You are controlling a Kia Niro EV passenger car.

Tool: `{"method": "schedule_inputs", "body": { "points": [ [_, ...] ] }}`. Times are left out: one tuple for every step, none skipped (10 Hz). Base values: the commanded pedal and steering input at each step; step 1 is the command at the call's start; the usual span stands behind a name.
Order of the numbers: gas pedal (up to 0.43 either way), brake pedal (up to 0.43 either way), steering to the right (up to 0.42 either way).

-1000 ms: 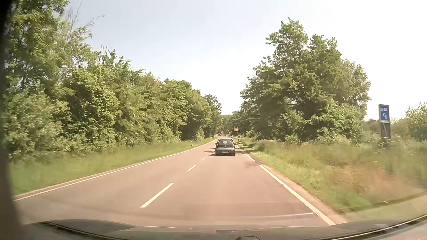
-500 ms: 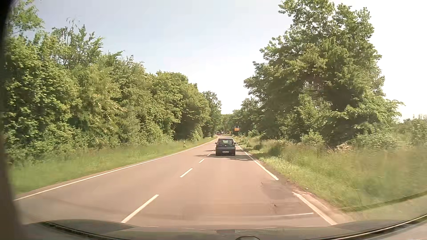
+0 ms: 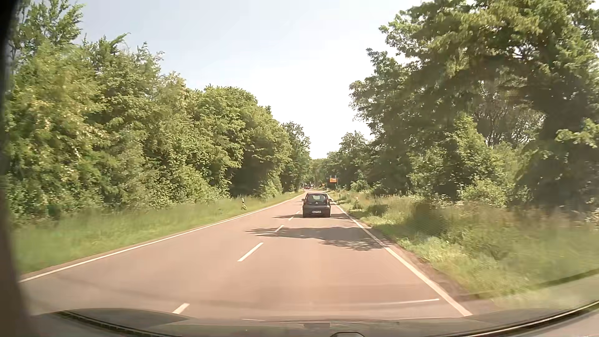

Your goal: Follow the waypoints while adhering to traffic rules and regulations

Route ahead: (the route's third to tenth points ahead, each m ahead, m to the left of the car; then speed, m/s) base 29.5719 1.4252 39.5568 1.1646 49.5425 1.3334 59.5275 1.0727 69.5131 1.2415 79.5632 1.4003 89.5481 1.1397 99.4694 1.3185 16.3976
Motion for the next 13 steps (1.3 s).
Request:
{"method": "schedule_inputs", "body": {
  "points": [
    [0.169, 0.0, -0.001],
    [0.169, 0.0, -0.001],
    [0.169, 0.0, -0.001],
    [0.169, 0.0, -0.001],
    [0.169, 0.0, -0.001],
    [0.169, 0.0, 0.0],
    [0.169, 0.0, -0.001],
    [0.169, 0.0, -0.001],
    [0.169, 0.0, -0.001],
    [0.169, 0.0, 0.0],
    [0.157, 0.0, -0.001],
    [0.157, 0.0, -0.001],
    [0.157, 0.0, 0.0]
  ]
}}
